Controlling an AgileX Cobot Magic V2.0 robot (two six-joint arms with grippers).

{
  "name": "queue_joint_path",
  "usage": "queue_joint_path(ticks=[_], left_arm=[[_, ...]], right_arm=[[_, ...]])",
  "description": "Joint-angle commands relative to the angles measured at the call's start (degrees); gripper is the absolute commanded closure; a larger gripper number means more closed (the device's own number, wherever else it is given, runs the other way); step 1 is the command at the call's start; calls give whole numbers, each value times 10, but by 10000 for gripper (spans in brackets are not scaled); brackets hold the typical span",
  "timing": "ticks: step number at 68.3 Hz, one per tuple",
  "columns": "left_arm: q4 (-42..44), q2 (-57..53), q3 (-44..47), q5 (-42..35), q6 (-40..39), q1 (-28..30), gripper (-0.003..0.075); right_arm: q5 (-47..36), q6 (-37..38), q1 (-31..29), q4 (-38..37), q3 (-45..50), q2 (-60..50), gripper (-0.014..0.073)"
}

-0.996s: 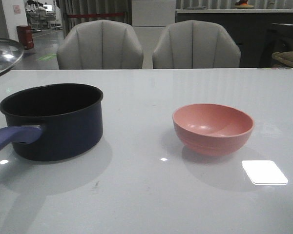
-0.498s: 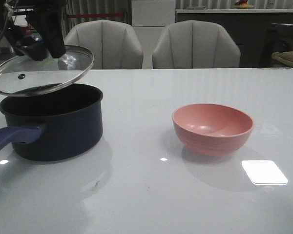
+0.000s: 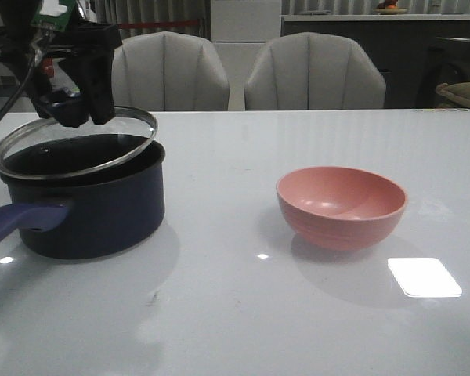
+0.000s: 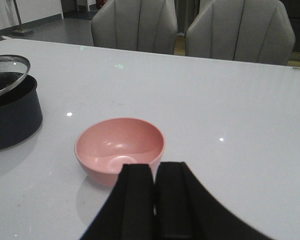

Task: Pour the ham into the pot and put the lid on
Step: 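Lift the glass lid with the left gripper and move it over the saucepan, then lower the glass lid onto the saucepan and release the knob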

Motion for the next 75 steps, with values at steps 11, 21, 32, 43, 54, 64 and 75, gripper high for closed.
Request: queue_joint_path(ticks=[11,21,32,43,54,64,75], left_arm=[[-19,-14,-22,-22,0,-4,429],[-19,-11,-22,-21,0,-4,356],[-20,-7,-22,-15,0,-4,211],[-19,-6,-22,-5,0,-4,167],[-17,-6,-25,-4,0,-4,164],[-17,-6,-47,2,0,-4,166],[-16,-7,-86,29,0,-4,167]], right_arm=[[-47,-6,0,-3,-17,4,448],[-47,-6,0,-3,-17,4,448],[-47,-6,0,-3,-17,4,448],[-47,-6,0,-3,-17,4,448],[-47,-6,0,-3,-17,4,448],[-47,-6,0,-3,-17,4,448],[-47,-6,0,-3,-17,4,448]])
